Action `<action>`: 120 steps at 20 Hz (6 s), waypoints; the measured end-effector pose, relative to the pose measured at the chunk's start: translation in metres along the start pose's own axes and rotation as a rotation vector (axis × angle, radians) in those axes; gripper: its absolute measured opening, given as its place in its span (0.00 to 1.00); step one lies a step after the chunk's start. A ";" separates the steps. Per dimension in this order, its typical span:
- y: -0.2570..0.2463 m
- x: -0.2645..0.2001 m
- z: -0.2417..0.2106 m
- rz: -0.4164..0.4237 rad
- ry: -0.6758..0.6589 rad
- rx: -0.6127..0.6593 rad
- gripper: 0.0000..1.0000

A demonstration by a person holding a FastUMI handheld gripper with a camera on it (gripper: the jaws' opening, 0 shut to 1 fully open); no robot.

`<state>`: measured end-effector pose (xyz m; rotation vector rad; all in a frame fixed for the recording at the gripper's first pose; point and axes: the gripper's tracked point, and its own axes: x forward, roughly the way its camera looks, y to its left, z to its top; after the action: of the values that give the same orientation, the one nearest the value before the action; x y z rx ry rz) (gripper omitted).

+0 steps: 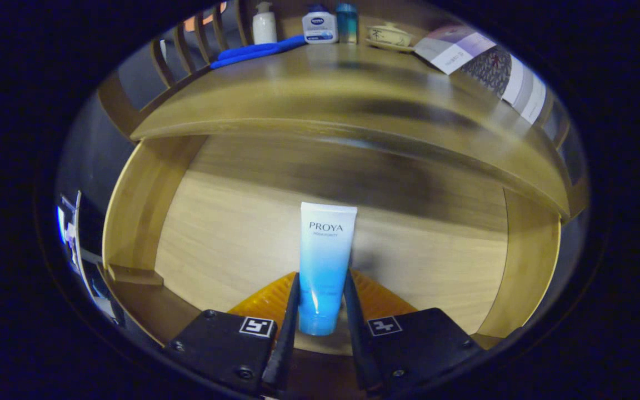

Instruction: Pull open the drawer, take out the items inside it, and place them on the countertop above the cabinet.

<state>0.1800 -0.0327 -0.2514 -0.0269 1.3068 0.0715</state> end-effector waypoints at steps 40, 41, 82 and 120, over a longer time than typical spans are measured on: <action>-0.011 -0.051 0.181 -0.177 -0.385 0.073 0.54; -0.011 -0.056 0.180 -0.181 -0.402 0.061 0.54; 0.030 -0.062 -0.132 -0.158 -0.914 0.095 1.00; 0.005 -0.006 -0.030 -0.214 -0.828 0.064 1.00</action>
<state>0.1497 -0.0297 -0.2536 -0.0742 0.4725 -0.1334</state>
